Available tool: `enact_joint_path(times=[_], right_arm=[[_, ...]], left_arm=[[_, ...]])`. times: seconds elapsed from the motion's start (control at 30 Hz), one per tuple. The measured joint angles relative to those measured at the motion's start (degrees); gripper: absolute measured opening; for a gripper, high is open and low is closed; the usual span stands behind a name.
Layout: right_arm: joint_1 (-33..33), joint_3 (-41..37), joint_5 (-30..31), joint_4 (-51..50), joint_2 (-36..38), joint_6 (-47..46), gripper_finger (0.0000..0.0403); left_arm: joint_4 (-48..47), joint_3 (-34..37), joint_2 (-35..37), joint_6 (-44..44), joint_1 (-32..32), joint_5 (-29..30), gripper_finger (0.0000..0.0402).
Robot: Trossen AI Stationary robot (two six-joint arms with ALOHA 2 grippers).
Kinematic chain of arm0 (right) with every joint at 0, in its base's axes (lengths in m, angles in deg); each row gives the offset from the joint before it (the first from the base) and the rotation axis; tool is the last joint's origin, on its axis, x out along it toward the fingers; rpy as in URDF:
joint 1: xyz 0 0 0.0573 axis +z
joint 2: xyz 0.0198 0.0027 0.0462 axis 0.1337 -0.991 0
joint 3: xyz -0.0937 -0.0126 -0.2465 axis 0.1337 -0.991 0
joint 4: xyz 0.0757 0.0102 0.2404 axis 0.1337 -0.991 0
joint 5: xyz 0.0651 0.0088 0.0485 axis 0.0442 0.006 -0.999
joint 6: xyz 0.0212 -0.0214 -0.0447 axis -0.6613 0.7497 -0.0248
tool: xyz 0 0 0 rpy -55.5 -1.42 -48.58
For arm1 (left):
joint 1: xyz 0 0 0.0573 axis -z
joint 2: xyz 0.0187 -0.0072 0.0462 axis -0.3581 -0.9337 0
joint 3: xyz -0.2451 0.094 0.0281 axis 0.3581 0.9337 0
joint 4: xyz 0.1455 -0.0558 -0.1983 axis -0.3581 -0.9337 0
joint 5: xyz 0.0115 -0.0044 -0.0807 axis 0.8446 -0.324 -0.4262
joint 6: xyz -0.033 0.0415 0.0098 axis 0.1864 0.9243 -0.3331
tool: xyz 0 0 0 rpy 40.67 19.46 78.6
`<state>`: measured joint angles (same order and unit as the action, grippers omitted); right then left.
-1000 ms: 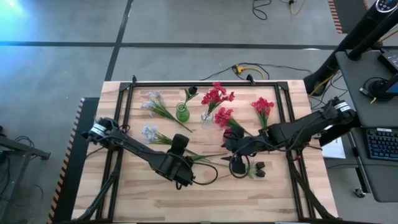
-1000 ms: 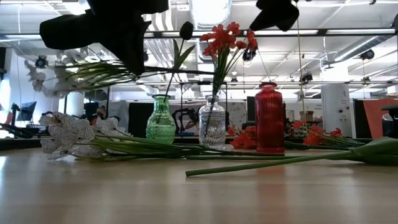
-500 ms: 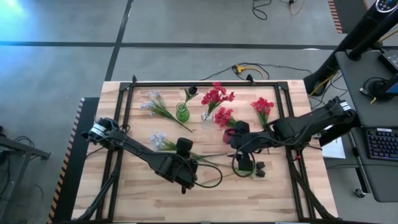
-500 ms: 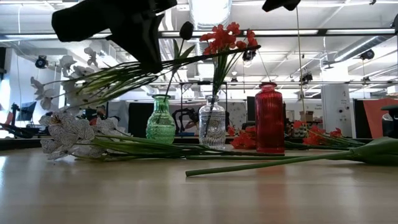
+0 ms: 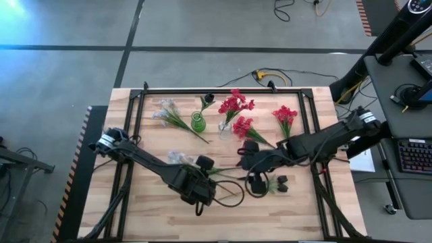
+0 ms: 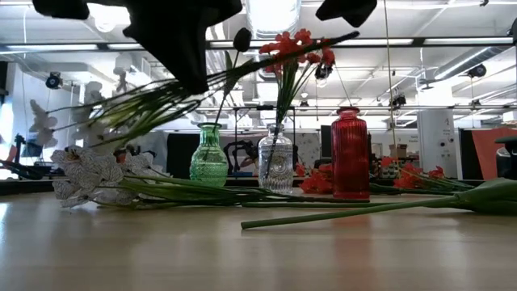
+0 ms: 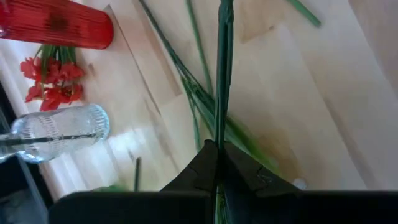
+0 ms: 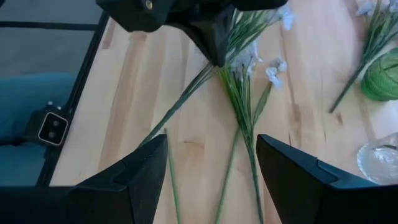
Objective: Sort flowers into vase by color
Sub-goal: Put the middle left white flowers into the red vase
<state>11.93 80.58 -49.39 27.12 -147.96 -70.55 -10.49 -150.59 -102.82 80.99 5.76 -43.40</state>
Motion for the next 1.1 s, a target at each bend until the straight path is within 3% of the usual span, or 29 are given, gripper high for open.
enact_joint_path(times=[0.3,0.5,0.7,0.87,1.1], right_arm=[[0.2,0.0,0.2,4.6,-2.3,-0.6,0.024],[0.1,0.0,1.7,6.0,-3.3,-1.1,0.0276],[-0.9,0.0,6.3,8.4,-5.2,-1.5,0.0302],[-2.9,0.0,3.7,11.3,-8.1,-3.0,0.0297],[-5.4,0.0,1.3,12.2,-10.4,-5.2,0.028]], left_arm=[[-6.0,-4.8,0.0,3.4,-0.3,0.9,0.0],[-10.7,-7.1,0.0,4.1,-0.2,6.8,0.0],[-9.0,-7.9,0.0,7.7,-0.2,7.5,0.0],[-9.0,-9.1,0.0,8.4,-0.3,11.5,0.0],[-9.1,-9.7,-0.1,10.1,-0.3,11.9,0.0]])
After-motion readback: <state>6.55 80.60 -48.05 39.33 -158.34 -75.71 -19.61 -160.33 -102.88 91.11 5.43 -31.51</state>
